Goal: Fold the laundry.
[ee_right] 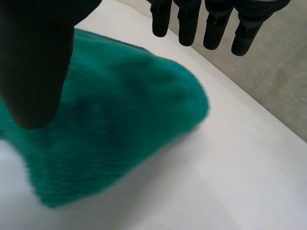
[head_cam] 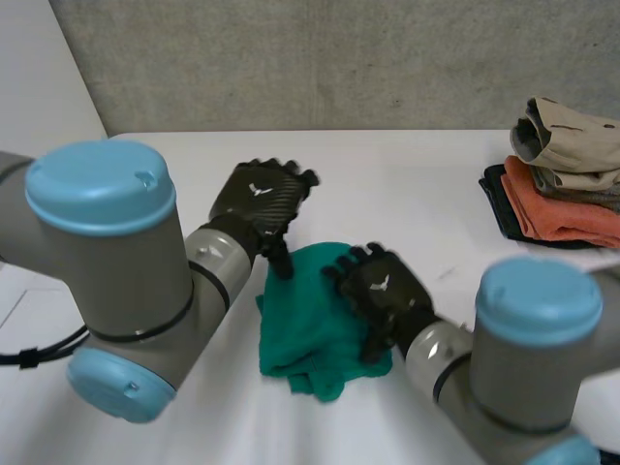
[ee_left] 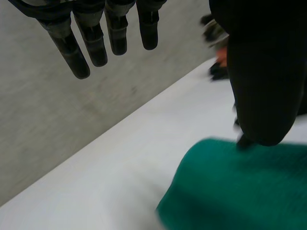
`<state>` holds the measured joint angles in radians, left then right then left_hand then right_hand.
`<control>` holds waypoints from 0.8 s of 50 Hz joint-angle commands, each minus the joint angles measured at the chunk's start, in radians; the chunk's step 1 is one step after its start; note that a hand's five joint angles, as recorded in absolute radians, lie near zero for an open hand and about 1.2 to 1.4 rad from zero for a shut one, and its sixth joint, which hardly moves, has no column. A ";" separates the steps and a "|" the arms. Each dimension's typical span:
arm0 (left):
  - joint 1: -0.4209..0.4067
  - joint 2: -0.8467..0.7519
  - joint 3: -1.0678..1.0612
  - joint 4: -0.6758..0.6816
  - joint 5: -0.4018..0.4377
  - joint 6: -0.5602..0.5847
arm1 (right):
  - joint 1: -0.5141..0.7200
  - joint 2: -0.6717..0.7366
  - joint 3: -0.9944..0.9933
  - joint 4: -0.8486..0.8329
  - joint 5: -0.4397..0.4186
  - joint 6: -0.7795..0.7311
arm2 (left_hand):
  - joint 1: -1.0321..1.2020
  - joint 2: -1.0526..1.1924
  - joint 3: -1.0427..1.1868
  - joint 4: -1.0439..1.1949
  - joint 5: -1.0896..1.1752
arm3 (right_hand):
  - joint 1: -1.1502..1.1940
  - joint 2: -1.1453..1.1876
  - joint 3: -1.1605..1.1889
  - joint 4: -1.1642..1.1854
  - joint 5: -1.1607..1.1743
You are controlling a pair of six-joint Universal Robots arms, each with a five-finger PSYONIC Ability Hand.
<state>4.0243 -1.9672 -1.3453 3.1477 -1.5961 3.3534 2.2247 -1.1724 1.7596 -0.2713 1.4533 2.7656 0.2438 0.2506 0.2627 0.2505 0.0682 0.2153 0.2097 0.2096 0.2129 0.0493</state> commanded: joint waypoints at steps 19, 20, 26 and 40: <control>0.027 -0.024 0.081 -0.089 0.222 -0.011 | 0.058 0.178 0.027 -0.394 0.056 -0.130 | -0.004 -0.011 -0.023 -0.011 -0.003 | 0.527 0.532 0.532 0.529 0.518; 0.028 -0.024 0.081 -0.089 0.222 -0.011 | 0.058 0.177 0.023 -0.411 0.052 -0.132 | -0.004 -0.011 -0.023 -0.011 -0.003 | 0.588 0.594 0.594 0.591 0.580; 0.038 -0.022 0.080 -0.089 0.220 -0.011 | 0.061 0.186 -0.022 -0.399 0.058 -0.127 | -0.001 -0.008 -0.020 -0.008 0.000 | 0.287 0.293 0.293 0.289 0.279; 0.042 -0.018 0.063 -0.094 0.220 -0.022 | 0.056 0.217 -0.091 -0.396 0.050 -0.120 | -0.004 -0.011 -0.023 -0.011 -0.003 | 1.181 1.187 1.187 1.183 1.172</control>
<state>4.0632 -1.9892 -1.2780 3.0554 -1.3757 3.3331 2.2832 -0.9493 1.6955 -0.6664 1.5053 2.6420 0.2438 0.2506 0.2627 0.2504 0.0690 1.0546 1.1190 1.1121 1.1127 0.8951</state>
